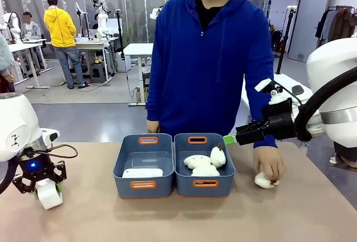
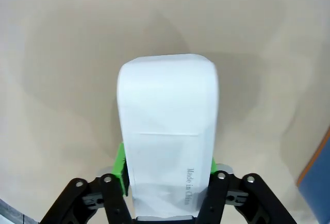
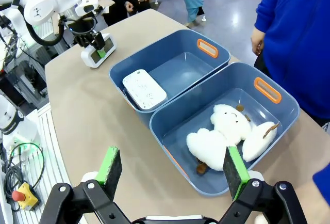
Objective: Sort the digital clocks into the basket.
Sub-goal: Pick up the Digital clock from the table and place it into the empty Plastic storage basket.
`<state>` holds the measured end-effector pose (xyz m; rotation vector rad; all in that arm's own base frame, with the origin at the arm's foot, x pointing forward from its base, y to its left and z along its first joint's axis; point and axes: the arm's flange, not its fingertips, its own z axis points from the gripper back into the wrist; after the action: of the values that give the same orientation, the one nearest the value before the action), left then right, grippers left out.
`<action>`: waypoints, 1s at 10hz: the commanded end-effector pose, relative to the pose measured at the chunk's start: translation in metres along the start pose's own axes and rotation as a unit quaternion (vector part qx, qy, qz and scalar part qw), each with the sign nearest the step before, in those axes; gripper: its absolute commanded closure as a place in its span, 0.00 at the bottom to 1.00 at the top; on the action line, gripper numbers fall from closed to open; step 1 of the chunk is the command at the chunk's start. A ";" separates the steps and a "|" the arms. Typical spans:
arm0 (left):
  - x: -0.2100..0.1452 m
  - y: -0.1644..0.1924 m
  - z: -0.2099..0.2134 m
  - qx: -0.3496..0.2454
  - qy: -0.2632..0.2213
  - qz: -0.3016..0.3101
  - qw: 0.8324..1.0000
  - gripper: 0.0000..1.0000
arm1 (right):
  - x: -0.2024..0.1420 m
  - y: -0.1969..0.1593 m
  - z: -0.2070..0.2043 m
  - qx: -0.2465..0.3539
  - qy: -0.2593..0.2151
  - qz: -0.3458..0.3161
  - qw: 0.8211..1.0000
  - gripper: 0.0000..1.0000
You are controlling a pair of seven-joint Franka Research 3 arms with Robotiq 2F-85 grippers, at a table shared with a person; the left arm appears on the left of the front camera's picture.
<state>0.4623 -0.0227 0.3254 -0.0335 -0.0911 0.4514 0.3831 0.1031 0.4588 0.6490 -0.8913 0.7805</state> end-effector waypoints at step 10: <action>-0.033 0.051 0.152 -0.173 -0.067 -0.248 0.951 0.97 | -0.003 -0.003 0.001 0.003 0.001 0.008 1.000 0.00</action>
<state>0.3990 0.0050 0.4852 -0.2728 -0.3074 -0.0524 0.3831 0.1030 0.4586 0.6490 -0.8909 0.7802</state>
